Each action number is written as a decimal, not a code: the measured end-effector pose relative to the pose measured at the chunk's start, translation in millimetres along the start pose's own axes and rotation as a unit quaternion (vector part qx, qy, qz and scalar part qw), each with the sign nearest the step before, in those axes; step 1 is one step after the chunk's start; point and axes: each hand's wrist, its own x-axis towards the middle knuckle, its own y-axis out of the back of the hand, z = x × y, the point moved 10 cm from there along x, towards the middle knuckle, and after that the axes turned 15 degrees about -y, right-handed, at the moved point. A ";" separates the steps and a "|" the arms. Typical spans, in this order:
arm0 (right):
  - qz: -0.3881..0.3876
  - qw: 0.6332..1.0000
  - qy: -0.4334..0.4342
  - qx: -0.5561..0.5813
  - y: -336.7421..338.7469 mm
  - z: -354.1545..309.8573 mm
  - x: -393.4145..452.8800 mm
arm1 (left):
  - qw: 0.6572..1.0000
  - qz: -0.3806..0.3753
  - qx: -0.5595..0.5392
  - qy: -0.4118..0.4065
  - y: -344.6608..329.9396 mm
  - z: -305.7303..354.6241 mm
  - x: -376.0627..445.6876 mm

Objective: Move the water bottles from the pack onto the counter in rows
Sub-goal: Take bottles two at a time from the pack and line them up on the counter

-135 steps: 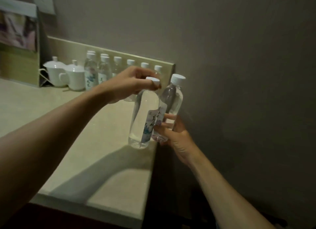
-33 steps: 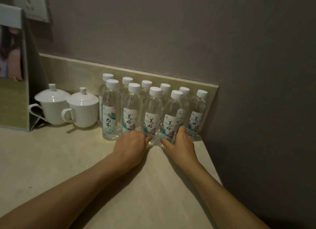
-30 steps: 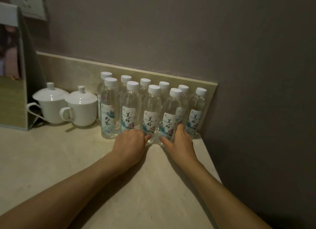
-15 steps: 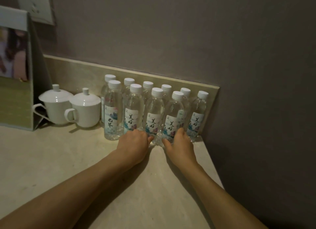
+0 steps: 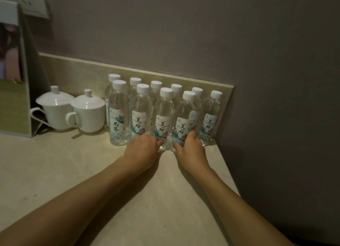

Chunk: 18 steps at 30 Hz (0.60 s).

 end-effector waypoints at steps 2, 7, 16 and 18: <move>0.001 1.000 -0.003 0.000 0.3 -0.1 -1.2 | 1.000 -0.003 -0.001 0.001 0.5 0.3 -0.8; -0.014 1.000 -0.027 0.003 0.7 2.4 -0.4 | 1.000 0.003 -0.015 -0.001 2.0 3.0 -1.9; -0.014 0.999 -0.038 0.012 4.2 -0.7 -3.2 | 0.999 0.026 -0.044 -0.001 9.7 0.4 -6.7; -0.012 0.999 -0.034 0.020 9.3 2.0 -5.8 | 0.998 0.034 -0.051 0.009 15.7 1.9 -11.7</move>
